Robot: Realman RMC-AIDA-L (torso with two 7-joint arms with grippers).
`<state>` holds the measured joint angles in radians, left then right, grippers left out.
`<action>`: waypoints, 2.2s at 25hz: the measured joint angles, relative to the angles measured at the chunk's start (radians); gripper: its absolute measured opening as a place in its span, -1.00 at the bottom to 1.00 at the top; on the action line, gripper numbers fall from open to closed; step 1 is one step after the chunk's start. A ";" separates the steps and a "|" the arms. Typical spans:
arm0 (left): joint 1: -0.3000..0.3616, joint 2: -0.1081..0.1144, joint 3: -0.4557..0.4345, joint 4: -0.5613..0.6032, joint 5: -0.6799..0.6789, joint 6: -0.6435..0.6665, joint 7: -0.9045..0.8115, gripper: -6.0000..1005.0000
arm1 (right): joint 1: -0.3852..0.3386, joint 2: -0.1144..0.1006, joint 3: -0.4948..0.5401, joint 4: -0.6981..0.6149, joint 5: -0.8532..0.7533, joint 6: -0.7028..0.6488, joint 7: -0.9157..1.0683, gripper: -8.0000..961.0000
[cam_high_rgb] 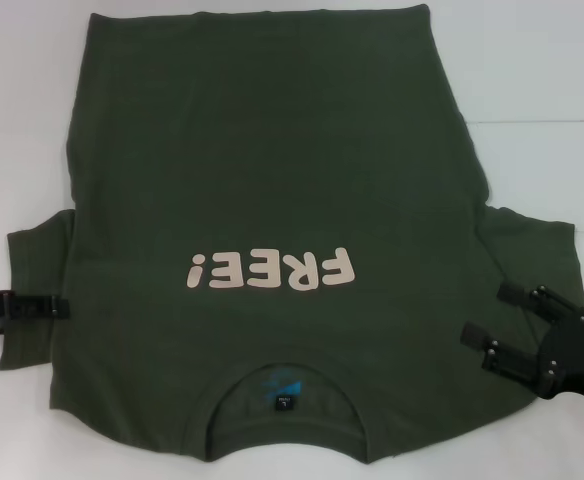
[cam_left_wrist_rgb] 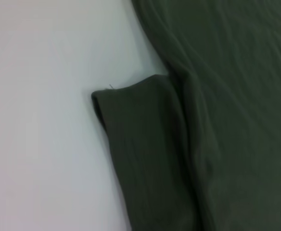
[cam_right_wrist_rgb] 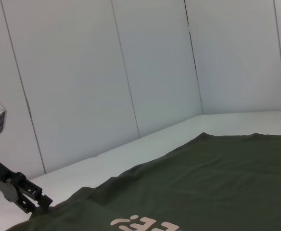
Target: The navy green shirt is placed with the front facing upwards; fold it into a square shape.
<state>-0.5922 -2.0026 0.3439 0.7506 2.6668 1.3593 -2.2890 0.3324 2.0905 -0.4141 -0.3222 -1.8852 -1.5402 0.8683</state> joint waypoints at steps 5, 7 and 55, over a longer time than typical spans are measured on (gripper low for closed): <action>-0.001 0.000 0.006 -0.001 -0.004 -0.002 -0.003 0.83 | 0.001 0.000 0.000 0.000 0.000 0.000 0.000 0.80; -0.001 -0.001 0.005 -0.001 -0.004 -0.002 -0.006 0.82 | 0.000 0.000 0.000 0.000 0.000 0.000 0.000 0.80; -0.019 0.003 0.050 0.021 -0.005 0.004 0.004 -0.94 | 0.001 0.000 0.000 -0.003 0.000 -0.006 0.001 0.80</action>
<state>-0.6110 -1.9996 0.3939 0.7716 2.6622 1.3634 -2.2852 0.3329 2.0905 -0.4140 -0.3248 -1.8852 -1.5458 0.8697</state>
